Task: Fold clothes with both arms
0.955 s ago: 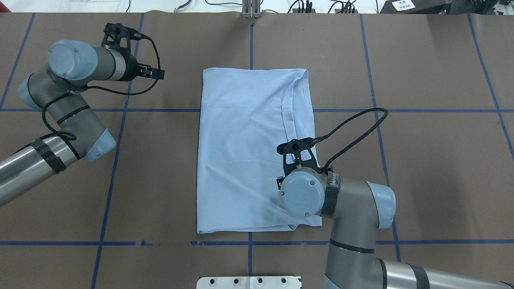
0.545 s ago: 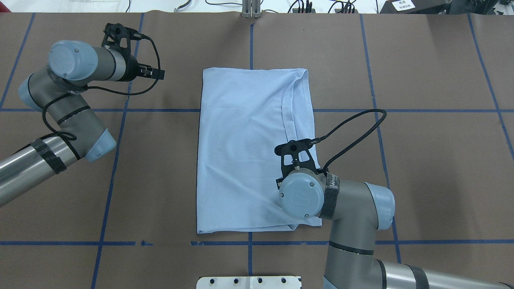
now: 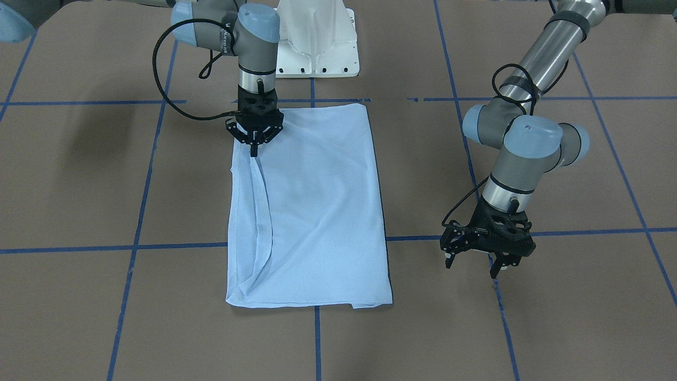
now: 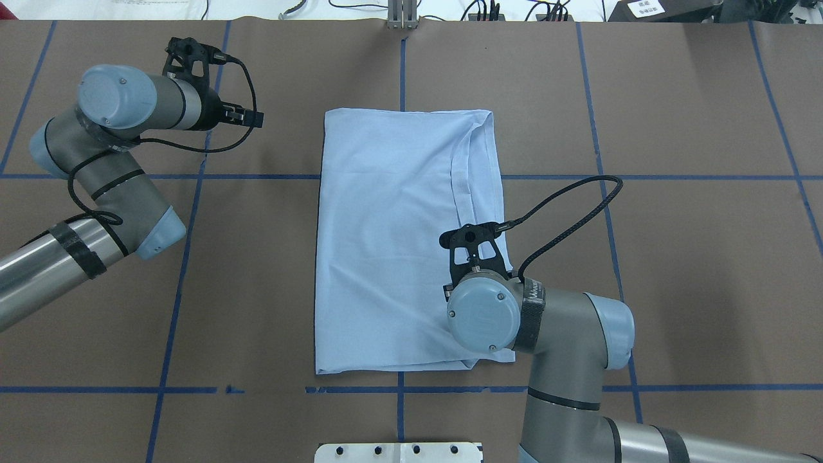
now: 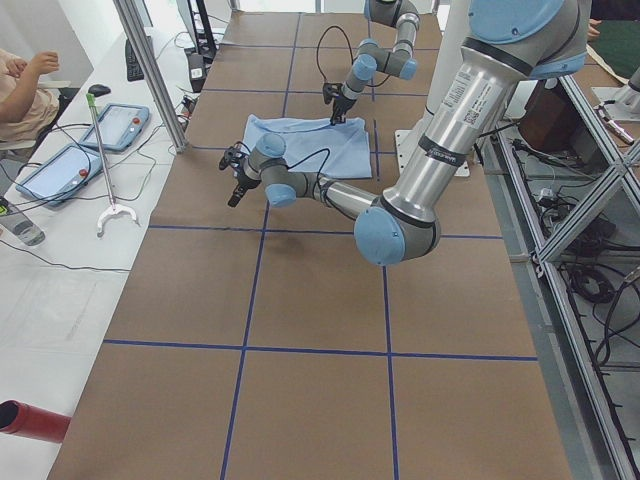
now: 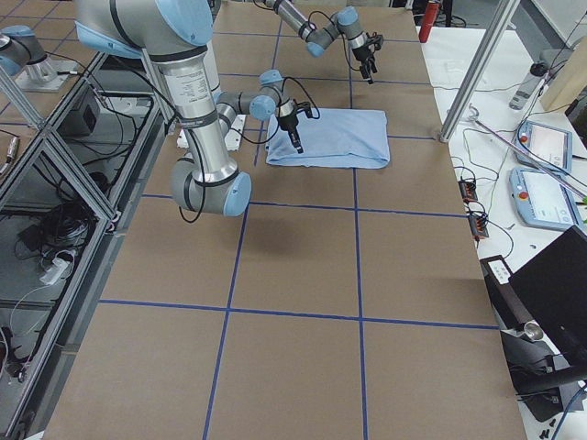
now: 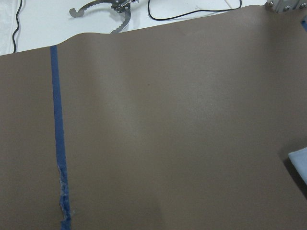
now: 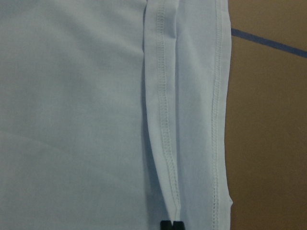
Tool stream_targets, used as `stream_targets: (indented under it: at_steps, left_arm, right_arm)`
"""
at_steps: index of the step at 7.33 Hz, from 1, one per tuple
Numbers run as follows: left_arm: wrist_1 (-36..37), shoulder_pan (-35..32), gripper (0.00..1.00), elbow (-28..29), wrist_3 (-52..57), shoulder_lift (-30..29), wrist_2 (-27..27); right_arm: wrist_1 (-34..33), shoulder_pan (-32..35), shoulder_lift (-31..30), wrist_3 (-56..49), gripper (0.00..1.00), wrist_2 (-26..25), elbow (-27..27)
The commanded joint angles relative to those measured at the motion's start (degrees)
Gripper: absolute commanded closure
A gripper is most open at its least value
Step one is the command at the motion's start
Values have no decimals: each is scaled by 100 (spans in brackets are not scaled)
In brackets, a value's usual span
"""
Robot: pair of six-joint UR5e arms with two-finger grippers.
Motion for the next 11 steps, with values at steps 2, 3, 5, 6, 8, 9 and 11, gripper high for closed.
stream_targets:
  at_steps: [2,3,5,6,8,9,11]
  left_arm:
    - [0,0,0,-3,-6,0,-8]
    - [0,0,0,-3,-6,0,1]
    - [0,9,0,6,-6,0,-8]
    - [0,9,0,-3,-6,35,-8]
    - [0,9,0,-55,-6,53,1]
    - [0,9,0,-64,-6,53,-8]
    - [9,35,0,-405,-346,244,-121]
  right_arm:
    - [-9,23,-69,229,100,-11,148]
    - [-9,41,-339,238,100,-11,332]
    - [-9,-38,-736,858,100,-54,588]
    - [-9,-108,-738,984,100,-81,580]
    - [-9,-187,-676,968,1,-63,545]
    - [-9,-75,-624,950,0,-28,675]
    - [0,5,-667,1220,0,277,1490]
